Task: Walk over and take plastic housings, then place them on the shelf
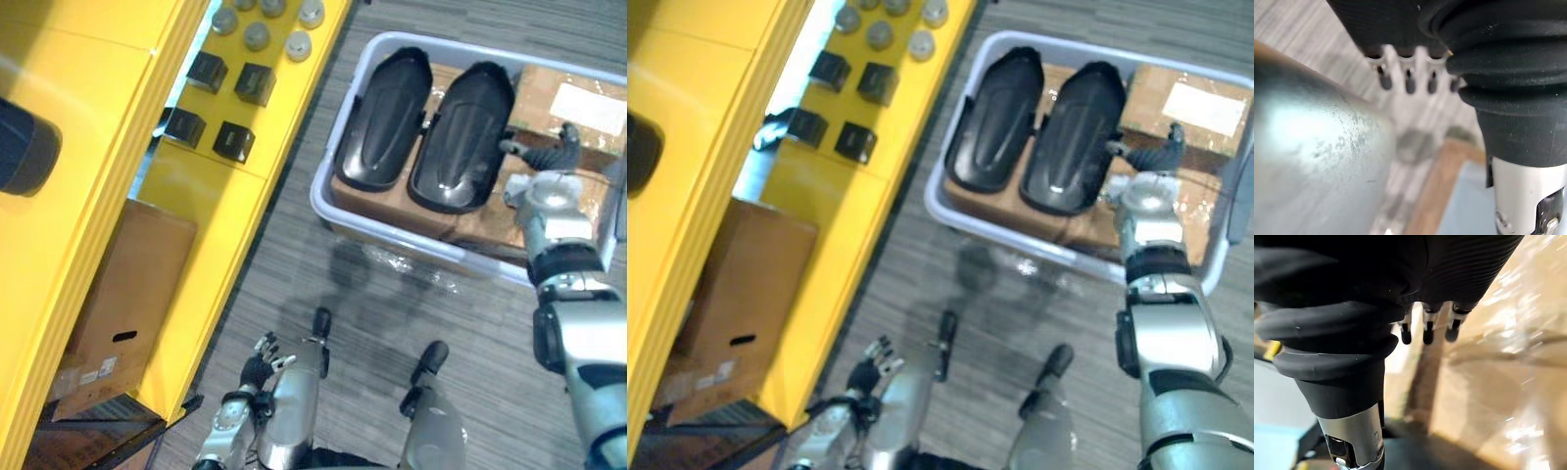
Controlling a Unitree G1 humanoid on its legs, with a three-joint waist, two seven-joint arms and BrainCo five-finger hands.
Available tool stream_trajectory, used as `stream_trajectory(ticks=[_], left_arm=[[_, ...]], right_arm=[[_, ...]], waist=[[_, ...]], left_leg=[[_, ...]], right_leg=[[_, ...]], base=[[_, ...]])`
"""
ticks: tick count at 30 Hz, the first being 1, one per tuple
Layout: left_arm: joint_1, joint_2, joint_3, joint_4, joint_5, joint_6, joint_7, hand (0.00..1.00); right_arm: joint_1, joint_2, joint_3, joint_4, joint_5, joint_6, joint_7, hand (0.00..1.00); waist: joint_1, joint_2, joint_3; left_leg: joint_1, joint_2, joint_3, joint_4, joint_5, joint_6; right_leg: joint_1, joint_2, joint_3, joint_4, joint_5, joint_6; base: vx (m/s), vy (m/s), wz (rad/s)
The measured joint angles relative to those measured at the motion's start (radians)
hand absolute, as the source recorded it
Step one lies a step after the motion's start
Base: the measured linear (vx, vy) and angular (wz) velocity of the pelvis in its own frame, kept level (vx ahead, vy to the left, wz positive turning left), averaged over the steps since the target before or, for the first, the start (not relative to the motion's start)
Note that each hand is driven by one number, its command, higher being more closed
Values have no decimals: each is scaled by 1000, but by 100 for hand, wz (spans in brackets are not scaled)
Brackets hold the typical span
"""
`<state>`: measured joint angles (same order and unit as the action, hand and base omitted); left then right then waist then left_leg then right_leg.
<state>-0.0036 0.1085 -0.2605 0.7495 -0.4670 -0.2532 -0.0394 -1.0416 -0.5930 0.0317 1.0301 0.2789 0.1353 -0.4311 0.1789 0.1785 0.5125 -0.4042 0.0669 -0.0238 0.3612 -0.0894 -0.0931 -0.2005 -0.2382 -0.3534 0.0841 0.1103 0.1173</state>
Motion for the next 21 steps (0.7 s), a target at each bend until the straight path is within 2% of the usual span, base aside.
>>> stream_trajectory(ticks=[5, 13, 14, 16, 21], left_arm=[[-17, 2, -31, 23, -62, -7, 2, 0], [-79, 0, -69, 66, -117, -6, 18, 0], [-81, -2, -70, 66, -117, -6, 18, 0], [-82, -9, -73, 68, -117, -6, 18, 0], [-83, -10, -83, 71, -122, -6, 16, 0]], right_arm=[[-1, -8, 34, 9, -30, -1, 8, 0], [-32, -120, 130, 44, -93, -30, 46, 0], [-32, -134, 130, 50, -98, -30, 47, 100], [-33, -163, 143, 50, -100, -33, 51, 100], [-32, -216, 195, 49, -107, -19, 82, 100]], waist=[[2, 3, 0], [49, 24, -9], [59, 29, -12], [66, 41, -20], [82, 50, -27]], left_leg=[[-21, 5, 5, 0, 4, -1], [-126, -2, -24, 65, -2, 3], [-137, -5, -27, 70, -3, 4], [-159, -10, -40, 79, -5, 6], [-167, -10, -44, 80, -4, 6]], right_leg=[[-30, 1, 2, 10, 1, 2], [-132, -19, -10, 104, -32, 8], [-144, -24, -13, 118, -38, 7], [-155, -27, -27, 122, -42, 2], [-162, -26, -30, 124, -43, 0]], base=[[-10, -9, -5], [-24, 5, 7], [-37, 13, 11], [-44, 11, 14], [-7, 1, 2]])
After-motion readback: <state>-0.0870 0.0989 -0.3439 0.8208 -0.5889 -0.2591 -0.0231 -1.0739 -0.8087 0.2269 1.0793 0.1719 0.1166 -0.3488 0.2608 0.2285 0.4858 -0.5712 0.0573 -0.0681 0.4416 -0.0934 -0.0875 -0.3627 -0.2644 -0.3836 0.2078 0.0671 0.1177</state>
